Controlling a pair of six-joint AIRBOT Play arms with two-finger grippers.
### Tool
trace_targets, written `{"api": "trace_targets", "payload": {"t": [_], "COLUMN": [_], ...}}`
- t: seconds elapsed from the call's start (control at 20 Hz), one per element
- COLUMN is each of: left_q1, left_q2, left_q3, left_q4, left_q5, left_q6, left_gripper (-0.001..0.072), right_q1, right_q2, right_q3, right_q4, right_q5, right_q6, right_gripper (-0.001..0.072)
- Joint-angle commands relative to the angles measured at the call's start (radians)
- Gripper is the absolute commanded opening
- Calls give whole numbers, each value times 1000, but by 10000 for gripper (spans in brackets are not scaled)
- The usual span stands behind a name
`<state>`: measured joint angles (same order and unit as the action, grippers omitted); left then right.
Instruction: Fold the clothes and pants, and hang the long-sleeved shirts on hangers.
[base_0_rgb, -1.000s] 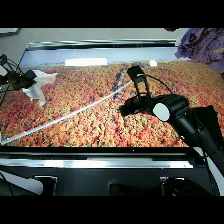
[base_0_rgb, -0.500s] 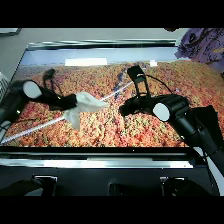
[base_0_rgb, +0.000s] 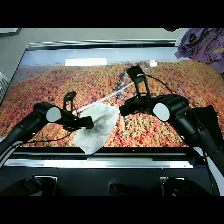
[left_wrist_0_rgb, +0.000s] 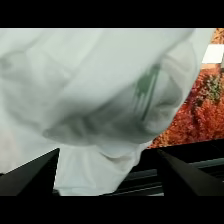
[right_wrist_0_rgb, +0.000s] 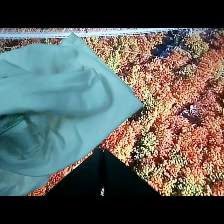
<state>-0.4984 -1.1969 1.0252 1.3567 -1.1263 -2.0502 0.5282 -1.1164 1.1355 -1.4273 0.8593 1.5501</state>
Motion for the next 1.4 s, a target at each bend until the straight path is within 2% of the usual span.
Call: {"api": "trace_targets", "payload": {"t": [0.0,0.1,0.2,0.25,0.3,0.35,0.45,0.5,0.55,0.75,0.85,1.35], "left_q1": [98,161,203,217,228,233,235,235,235,235,235,247], "left_q2": [119,209,277,298,314,320,320,318,316,315,315,316], "left_q3": [-5,-5,-5,-5,-5,-5,-5,-5,-5,-5,-5,-5], "left_q4": [98,104,148,163,171,179,183,183,183,193,193,183], "left_q5": [-136,-142,-141,-141,-141,-141,-140,-134,-131,-130,-130,-144], "left_q6": [21,39,38,38,38,38,38,38,37,38,38,-19], "left_gripper": [699,699,699,699,699,699,699,699,699,699,699,700], "right_q1": [1,1,-55,-122,-217,-306,-415,-434,-434,-384,-357,-249], "right_q2": [3,9,8,2,-17,-48,-156,-220,-282,-456,-490,-574], "right_q3": [1,3,-2,-11,-23,-39,-55,-55,-55,-55,-55,-55], "right_q4": [64,93,-1,10,110,266,618,738,807,888,927,931], "right_q5": [35,85,124,118,104,89,101,126,146,150,114,-41], "right_q6": [13,43,258,347,372,343,138,28,-39,-192,-231,-233], "right_gripper": [29,29,33,114,166,188,215,279,345,349,384,383]}}
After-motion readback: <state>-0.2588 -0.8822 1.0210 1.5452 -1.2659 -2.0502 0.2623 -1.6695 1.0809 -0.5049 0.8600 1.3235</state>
